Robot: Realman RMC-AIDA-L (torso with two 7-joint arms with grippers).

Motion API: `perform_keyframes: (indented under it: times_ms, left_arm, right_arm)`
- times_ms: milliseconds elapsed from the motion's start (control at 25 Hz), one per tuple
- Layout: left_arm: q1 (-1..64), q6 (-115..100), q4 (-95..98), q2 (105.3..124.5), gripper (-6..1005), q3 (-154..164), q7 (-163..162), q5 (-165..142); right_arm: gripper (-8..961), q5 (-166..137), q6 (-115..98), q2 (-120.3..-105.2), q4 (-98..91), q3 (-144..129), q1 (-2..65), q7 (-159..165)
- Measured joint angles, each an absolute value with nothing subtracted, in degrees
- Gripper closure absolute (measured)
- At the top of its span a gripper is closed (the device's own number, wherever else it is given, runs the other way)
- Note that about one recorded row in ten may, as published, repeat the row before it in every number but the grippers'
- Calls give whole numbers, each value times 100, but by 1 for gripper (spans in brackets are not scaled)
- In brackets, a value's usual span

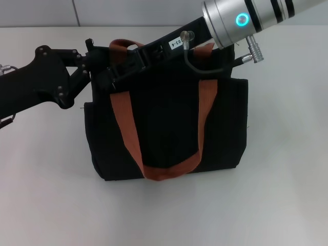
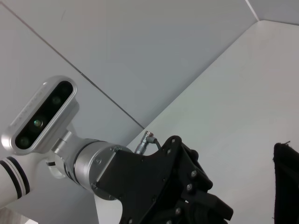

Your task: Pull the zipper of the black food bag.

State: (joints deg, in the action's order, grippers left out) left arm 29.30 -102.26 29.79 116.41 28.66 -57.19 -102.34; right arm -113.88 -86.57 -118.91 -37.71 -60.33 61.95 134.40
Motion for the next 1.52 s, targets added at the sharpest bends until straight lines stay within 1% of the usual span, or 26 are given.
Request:
perform_keyframes:
  times_ms: [240, 560, 960, 1160, 1440, 1520]
  left_arm:
    - [2994, -10219, 2971, 11690, 961, 2864, -5722, -10218]
    - [2998, -10186, 2970, 11680, 960, 2865, -5722, -10130]
    - [2901, -10149, 2971, 11661, 958, 2865, -5722, -10124]
    - [2900, -10149, 2970, 11668, 957, 2865, -5722, -10124]
    - [2905, -10160, 2971, 11672, 956, 2865, -5722, -10124]
    - [2906, -10166, 2971, 11672, 956, 2865, -5722, -10124]
  right_arm:
    - [501, -11387, -8655, -11892, -3771, -6038, 6214, 13437]
    - [502, -11384, -8656, -11892, -3770, -6040, 6186, 13361]
    - [625, -11385, -8669, -11884, -3770, -6038, 6140, 13359]
    - [620, -11398, -8659, -11882, -3770, -6038, 6136, 13359]
    - [803, -11506, -8638, -11888, -3771, -6037, 6140, 13359]
    - [812, -11511, -8638, -11889, -3771, -6037, 6147, 13359]
